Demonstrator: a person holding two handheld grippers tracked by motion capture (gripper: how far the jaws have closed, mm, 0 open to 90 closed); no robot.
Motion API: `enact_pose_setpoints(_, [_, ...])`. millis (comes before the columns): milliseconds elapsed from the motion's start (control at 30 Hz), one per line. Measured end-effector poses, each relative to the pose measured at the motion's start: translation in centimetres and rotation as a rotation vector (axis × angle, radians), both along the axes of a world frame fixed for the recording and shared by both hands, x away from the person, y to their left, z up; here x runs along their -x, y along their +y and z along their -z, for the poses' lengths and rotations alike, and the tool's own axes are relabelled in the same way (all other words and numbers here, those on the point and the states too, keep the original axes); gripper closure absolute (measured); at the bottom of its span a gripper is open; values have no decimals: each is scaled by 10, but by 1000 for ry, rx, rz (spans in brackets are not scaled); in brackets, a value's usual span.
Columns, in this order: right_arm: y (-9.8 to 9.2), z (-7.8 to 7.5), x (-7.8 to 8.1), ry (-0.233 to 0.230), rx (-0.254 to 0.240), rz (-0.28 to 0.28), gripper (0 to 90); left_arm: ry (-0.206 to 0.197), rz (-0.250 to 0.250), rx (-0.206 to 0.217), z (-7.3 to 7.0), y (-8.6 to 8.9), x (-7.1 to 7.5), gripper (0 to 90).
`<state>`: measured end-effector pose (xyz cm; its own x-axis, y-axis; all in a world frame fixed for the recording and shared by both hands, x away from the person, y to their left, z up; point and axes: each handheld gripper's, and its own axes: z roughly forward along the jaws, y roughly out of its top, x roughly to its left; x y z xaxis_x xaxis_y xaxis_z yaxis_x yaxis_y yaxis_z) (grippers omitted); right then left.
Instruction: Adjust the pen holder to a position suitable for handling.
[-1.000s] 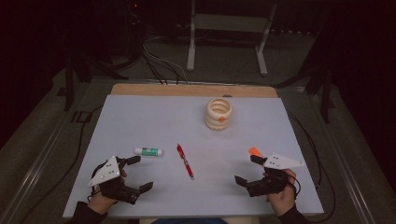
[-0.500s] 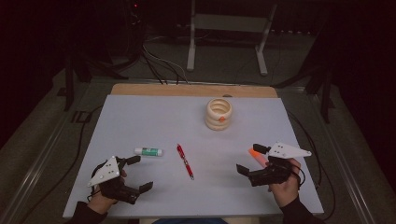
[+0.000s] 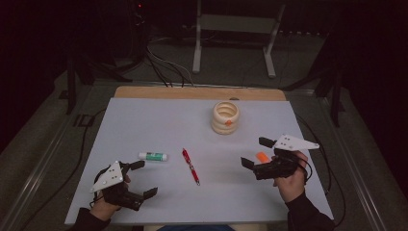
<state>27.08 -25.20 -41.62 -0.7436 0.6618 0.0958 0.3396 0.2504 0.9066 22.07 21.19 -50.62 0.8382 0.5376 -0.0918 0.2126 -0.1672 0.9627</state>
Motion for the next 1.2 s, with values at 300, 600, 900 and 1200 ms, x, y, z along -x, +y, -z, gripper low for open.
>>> enact_pose_setpoints(300, [8,-6,-14,2,-9,5,0,-2,2,-6,0,0,0,2])
enact_pose_setpoints(600, [14,-11,-25,0,0,17,0,-4,0,-6,0,0,0,2])
enact_pose_setpoints(900, [17,-12,-43,14,4,47,0,-9,0,-10,0,-1,1,2])
enact_pose_setpoints(1200, [18,-15,-62,34,7,89,0,-5,3,-10,0,-1,1,1])
